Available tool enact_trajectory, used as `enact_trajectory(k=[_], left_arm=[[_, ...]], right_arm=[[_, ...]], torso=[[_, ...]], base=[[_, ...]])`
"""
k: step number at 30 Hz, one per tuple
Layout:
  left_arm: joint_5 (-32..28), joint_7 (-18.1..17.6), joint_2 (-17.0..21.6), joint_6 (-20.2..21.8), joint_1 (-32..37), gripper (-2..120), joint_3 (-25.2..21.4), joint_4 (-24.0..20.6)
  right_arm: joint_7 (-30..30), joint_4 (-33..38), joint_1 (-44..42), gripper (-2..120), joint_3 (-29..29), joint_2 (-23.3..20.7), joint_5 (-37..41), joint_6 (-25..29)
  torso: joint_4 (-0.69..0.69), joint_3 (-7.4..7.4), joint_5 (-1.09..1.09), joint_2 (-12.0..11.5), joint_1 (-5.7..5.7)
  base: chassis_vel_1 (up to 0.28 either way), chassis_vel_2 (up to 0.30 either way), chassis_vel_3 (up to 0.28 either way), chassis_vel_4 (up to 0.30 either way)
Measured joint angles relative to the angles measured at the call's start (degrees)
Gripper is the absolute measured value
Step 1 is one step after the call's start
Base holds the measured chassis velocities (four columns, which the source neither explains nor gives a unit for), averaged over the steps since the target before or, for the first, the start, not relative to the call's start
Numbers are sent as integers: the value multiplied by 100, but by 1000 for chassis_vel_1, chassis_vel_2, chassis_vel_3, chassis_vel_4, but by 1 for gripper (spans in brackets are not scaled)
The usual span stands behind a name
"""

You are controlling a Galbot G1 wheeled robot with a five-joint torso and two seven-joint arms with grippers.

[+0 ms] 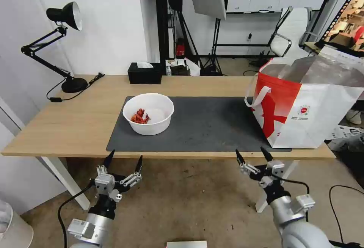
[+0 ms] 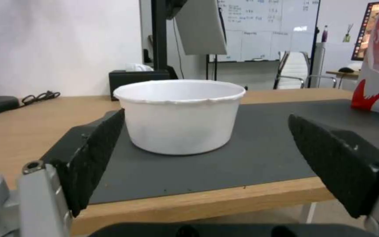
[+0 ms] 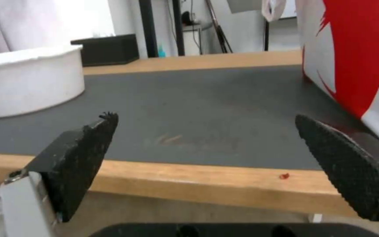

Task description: Pick up the trash from the table and place it into the takeout bag.

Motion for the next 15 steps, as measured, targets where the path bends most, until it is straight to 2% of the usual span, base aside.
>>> enact_trajectory(k=[11,13,15], left_arm=[[12,-4,-50,-30,0,100,13,56],[-51,-140,-19,12,-62,100,0,56],[-360,-461,115,272,-326,100,-85,28]], right_arm=[[95,-77,97,100,-159,-18,-6,-115],[96,-77,99,100,-159,-20,-4,-116],[98,-77,102,100,-161,-21,1,-118]], torso=[[1,0,0,0,0],[2,0,0,0,0],[2,0,-1,0,0]], base=[[0,0,0,0],[0,0,0,0],[0,0,0,0]])
